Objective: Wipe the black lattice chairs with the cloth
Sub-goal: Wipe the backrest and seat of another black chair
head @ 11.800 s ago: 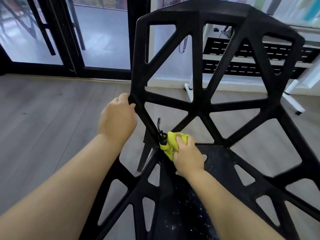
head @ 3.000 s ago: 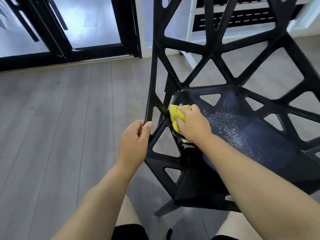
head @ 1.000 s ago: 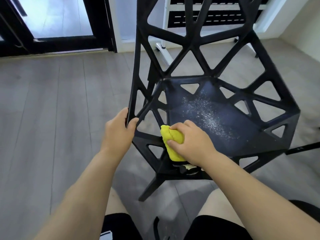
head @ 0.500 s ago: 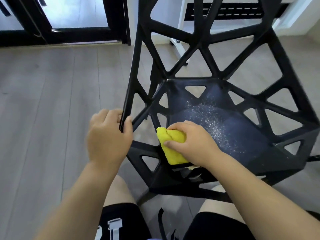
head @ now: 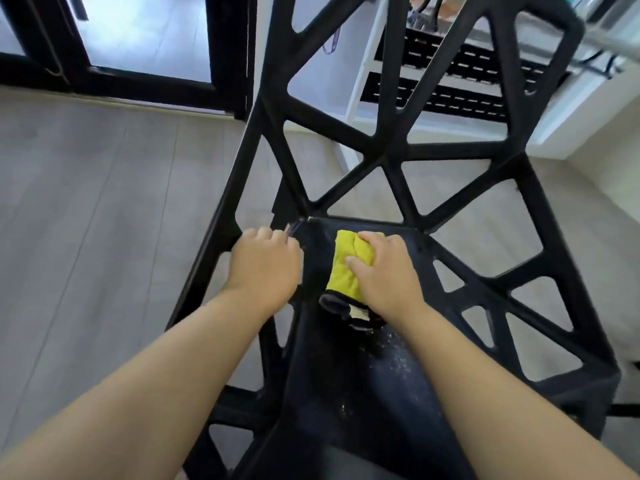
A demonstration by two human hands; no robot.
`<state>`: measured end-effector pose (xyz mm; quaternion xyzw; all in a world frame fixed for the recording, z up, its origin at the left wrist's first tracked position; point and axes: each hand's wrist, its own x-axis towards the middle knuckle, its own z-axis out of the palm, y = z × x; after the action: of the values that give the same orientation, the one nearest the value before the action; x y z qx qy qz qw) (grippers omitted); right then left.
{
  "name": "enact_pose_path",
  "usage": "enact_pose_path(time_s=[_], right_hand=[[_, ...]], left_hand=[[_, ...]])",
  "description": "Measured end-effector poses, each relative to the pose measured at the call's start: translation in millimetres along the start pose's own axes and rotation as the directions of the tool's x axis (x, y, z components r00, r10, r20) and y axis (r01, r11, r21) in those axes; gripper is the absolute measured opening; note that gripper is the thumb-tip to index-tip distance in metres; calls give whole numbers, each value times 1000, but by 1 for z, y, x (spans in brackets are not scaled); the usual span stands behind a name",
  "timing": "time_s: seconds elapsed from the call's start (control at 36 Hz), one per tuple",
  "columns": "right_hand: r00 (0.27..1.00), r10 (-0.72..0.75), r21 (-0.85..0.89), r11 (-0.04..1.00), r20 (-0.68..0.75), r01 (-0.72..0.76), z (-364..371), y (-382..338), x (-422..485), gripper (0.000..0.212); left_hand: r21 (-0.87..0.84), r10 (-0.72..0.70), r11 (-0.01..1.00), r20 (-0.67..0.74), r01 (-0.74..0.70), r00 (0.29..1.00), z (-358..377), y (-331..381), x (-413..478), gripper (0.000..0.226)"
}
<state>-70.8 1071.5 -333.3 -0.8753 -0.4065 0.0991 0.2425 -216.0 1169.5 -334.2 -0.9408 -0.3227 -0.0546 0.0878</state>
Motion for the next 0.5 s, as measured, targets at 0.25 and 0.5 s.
enact_pose_path(time_s=[0.25, 0.5], right_hand=[[994, -92, -251, 962, 58, 103, 41, -27, 70, 38], [974, -224, -205, 955, -27, 214, 62, -29, 83, 39]], left_hand=[[22, -30, 999, 77, 28, 997, 18, 8, 9, 31], [129, -76, 989, 2, 76, 997, 18, -1, 11, 29]])
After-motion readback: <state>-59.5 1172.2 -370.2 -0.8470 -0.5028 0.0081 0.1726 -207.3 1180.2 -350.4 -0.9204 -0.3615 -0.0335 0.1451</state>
